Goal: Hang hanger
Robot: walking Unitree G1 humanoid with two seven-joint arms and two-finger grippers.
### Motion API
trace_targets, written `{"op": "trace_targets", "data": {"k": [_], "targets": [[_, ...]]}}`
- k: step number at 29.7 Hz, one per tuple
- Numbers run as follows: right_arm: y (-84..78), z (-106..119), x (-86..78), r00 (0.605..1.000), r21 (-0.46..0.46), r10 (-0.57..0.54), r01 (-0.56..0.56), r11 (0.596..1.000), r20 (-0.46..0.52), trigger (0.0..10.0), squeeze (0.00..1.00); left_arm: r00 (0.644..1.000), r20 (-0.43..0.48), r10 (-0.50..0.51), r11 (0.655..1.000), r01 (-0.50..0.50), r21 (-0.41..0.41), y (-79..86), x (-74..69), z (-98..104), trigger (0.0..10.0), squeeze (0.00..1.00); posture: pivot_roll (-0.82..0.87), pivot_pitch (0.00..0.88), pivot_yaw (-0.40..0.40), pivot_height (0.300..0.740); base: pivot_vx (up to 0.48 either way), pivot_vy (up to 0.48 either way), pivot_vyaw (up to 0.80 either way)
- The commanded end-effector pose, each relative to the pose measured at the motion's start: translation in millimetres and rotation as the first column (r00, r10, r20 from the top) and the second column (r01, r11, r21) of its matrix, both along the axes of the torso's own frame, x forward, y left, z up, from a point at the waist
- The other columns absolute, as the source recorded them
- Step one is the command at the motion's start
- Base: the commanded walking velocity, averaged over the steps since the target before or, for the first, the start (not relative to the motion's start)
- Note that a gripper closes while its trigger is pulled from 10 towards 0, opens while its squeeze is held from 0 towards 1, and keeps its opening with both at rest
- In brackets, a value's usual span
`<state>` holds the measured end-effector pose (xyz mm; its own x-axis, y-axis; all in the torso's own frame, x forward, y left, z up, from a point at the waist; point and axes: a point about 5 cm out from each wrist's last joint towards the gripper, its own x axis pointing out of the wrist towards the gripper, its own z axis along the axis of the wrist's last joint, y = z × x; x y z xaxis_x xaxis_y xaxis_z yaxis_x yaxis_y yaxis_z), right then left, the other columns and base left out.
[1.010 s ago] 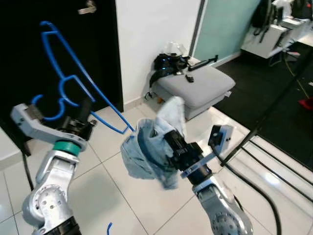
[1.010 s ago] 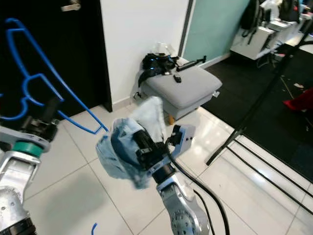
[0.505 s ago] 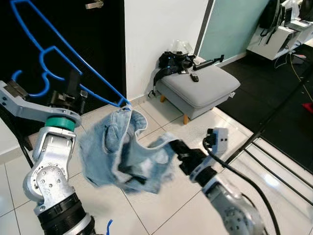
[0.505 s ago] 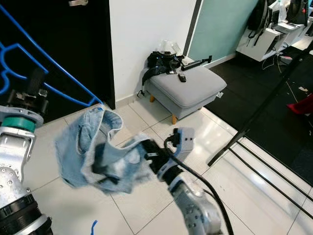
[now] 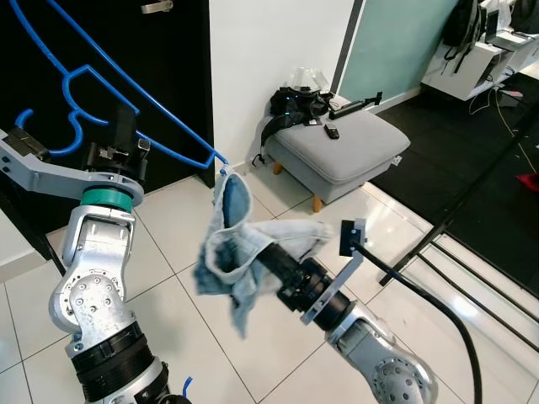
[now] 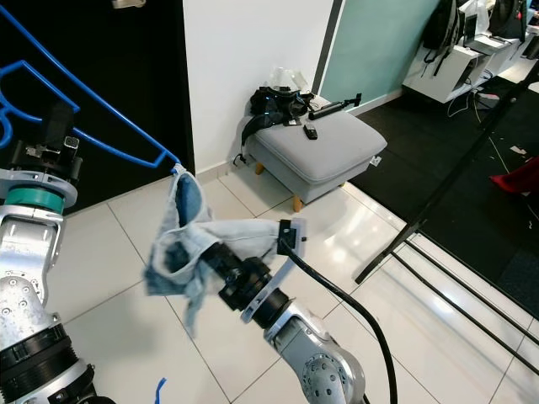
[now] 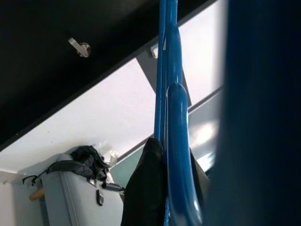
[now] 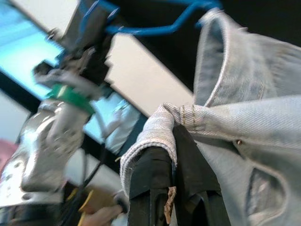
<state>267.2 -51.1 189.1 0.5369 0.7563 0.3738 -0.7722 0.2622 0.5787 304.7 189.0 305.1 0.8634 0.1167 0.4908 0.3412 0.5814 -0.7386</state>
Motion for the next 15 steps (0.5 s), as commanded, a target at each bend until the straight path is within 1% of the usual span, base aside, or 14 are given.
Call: {"op": "trace_targets", "data": {"k": [1,2,3,5,6,8,9,10,11,12,15], "targets": [[8.9,7.5,-8.1,0.994,0.016,0.1,-0.101,0.995,0.049,0.0,0.0,0.998,0.031,-0.047,0.998,0.048,-0.038,-13.8,2.2,6.7,10.0,0.0,-0.03,0.125,0.002,0.74,0.0,0.0,0.0],[19.5,8.9,-14.1,0.98,-0.006,0.184,-0.184,0.983,0.077,0.0,0.0,0.998,0.031,-0.051,0.998,0.052,-0.041,-17.4,3.3,7.8,10.0,0.0,-0.03,0.123,-0.001,0.74,0.0,0.0,0.0],[19.5,8.9,-14.1,0.98,-0.006,0.184,-0.184,0.983,0.077,0.0,0.0,0.998,0.031,-0.051,0.998,0.052,-0.041,-17.4,3.3,7.8,10.0,0.0,-0.03,0.123,-0.001,0.74,0.0,0.0,0.0],[34.4,7.9,-26.3,0.941,-0.067,0.319,-0.313,0.947,0.114,0.0,0.0,0.997,0.036,-0.062,0.997,0.063,-0.046,-22.8,4.6,10.2,10.0,0.0,-0.02,0.121,-0.002,0.74,0.0,0.0,0.0],[34.4,7.9,-26.3,0.941,-0.067,0.319,-0.313,0.947,0.114,0.0,0.0,0.997,0.036,-0.062,0.997,0.063,-0.046,-22.8,4.6,10.2,10.0,0.0,-0.02,0.121,-0.002,0.74,0.0,0.0,0.0],[42.8,3.4,-39.1,0.896,-0.126,0.424,-0.41,0.903,0.131,0.0,0.0,0.997,0.042,-0.072,0.996,0.074,-0.051,-25.5,5.1,12.8,10.0,0.0,-0.02,0.121,-0.003,0.74,0.0,0.0,0.0],[42.8,3.4,-39.1,0.896,-0.126,0.424,-0.41,0.903,0.131,0.0,0.0,0.997,0.042,-0.072,0.996,0.074,-0.051,-25.5,5.1,12.8,10.0,0.0,-0.02,0.121,-0.003,0.74,0.0,0.0,0.0],[44.4,2.0,-43.0,0.881,-0.142,0.454,-0.437,0.888,0.133,0.0,0.0,0.996,0.044,-0.074,0.996,0.077,-0.053,-26.2,5.1,13.5,10.0,0.0,-0.02,0.121,-0.003,0.74,0.0,0.0,0.0],[48.3,0.9,-49.9,0.847,-0.173,0.511,-0.487,0.856,0.145,0.0,0.0,0.996,0.044,-0.082,0.995,0.085,-0.053,-28.3,5.2,14.1,10.0,0.0,-0.02,0.121,-0.003,0.74,0.0,0.0,0.0],[48.3,0.9,-49.9,0.847,-0.173,0.511,-0.487,0.856,0.145,0.0,0.0,0.996,0.044,-0.082,0.995,0.085,-0.053,-28.3,5.2,14.1,10.0,0.0,-0.02,0.121,-0.003,0.74,0.0,0.0,0.0],[51.7,1.7,-49.6,0.821,-0.213,0.545,-0.509,0.834,0.17,0.0,0.0,0.995,0.041,-0.09,0.994,0.092,-0.057,-30.8,5.4,13.9,10.0,0.0,-0.02,0.124,-0.003,0.74,0.0,0.0,0.0]]}}
